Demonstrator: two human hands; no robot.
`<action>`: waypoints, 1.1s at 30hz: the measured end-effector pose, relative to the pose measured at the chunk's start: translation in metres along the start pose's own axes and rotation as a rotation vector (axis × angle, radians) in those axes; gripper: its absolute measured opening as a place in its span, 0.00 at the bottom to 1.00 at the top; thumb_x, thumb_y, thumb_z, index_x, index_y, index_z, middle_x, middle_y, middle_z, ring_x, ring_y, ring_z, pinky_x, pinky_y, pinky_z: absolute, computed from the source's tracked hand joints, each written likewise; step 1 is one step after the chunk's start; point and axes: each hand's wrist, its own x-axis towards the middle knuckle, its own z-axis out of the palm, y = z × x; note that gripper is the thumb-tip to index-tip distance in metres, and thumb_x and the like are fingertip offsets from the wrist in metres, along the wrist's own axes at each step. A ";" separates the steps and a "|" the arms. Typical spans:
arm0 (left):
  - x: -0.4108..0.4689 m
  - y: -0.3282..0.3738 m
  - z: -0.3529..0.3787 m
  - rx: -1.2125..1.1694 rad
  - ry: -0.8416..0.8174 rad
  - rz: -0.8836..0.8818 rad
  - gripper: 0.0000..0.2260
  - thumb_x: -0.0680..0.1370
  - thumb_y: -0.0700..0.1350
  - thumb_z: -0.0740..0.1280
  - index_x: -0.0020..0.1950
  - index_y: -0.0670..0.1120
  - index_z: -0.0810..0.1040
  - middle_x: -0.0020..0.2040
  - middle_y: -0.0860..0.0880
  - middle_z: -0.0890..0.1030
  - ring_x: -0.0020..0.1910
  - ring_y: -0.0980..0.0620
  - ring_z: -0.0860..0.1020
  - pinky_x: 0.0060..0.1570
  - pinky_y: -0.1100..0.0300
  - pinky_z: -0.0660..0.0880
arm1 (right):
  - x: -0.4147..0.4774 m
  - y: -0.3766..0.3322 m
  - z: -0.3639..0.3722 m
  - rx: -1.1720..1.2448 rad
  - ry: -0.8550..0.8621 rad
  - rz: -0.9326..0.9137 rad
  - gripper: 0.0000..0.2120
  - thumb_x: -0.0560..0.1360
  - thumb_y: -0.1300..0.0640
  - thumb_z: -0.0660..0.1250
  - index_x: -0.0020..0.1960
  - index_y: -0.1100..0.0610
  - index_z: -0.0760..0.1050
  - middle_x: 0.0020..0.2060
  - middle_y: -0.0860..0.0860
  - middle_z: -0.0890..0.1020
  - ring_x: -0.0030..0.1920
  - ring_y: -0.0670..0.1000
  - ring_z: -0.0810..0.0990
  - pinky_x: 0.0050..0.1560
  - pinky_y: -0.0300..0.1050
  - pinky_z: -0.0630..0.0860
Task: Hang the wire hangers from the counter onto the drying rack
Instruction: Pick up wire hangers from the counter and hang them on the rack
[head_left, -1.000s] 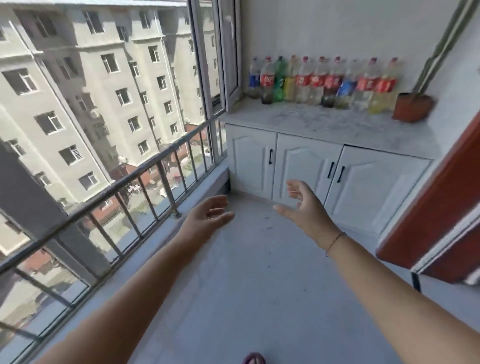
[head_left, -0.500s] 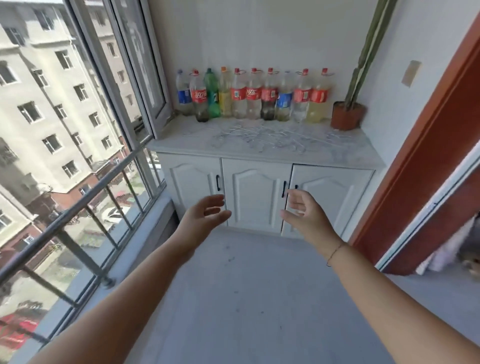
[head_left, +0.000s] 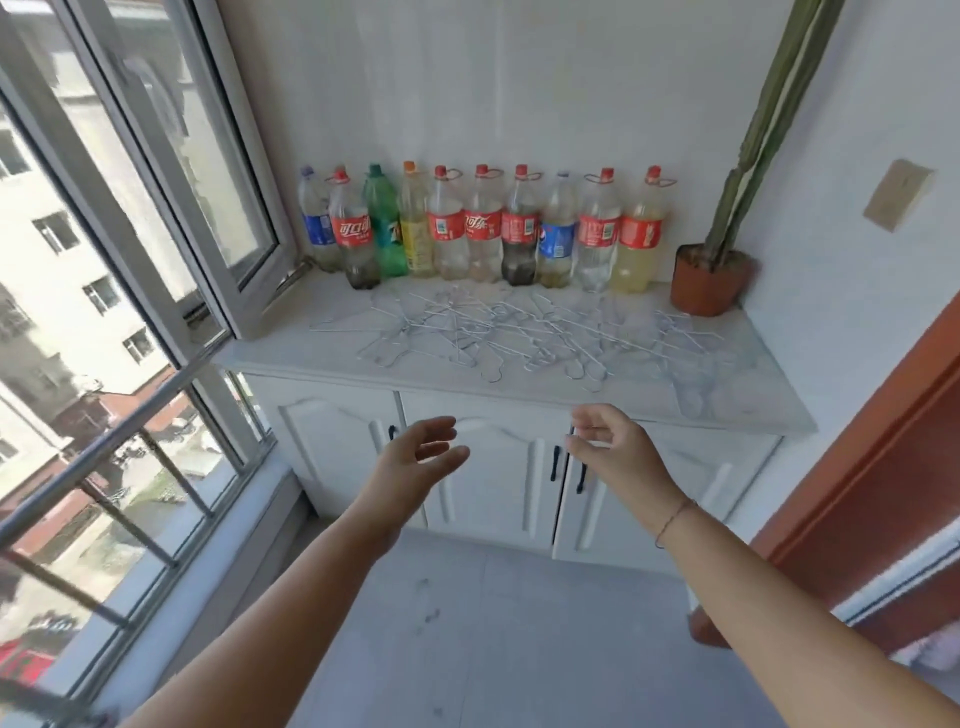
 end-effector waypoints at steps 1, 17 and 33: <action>0.017 0.000 0.004 -0.005 0.009 -0.003 0.15 0.74 0.43 0.71 0.59 0.53 0.75 0.57 0.53 0.79 0.59 0.54 0.77 0.57 0.62 0.71 | 0.020 0.002 -0.002 -0.003 -0.009 -0.008 0.13 0.72 0.60 0.69 0.55 0.50 0.73 0.53 0.48 0.79 0.54 0.47 0.77 0.44 0.33 0.75; 0.243 -0.041 -0.041 0.054 0.177 -0.136 0.14 0.75 0.43 0.69 0.60 0.49 0.75 0.56 0.51 0.80 0.53 0.59 0.78 0.43 0.70 0.71 | 0.297 0.048 0.077 -0.016 -0.148 0.005 0.10 0.72 0.61 0.69 0.53 0.56 0.77 0.45 0.48 0.79 0.45 0.44 0.77 0.46 0.30 0.71; 0.404 -0.089 -0.126 0.024 0.260 -0.327 0.14 0.75 0.44 0.70 0.60 0.49 0.76 0.55 0.51 0.80 0.54 0.56 0.78 0.49 0.69 0.70 | 0.507 0.090 0.226 -0.291 -0.304 0.070 0.07 0.70 0.59 0.70 0.44 0.63 0.81 0.41 0.57 0.84 0.43 0.55 0.79 0.50 0.49 0.76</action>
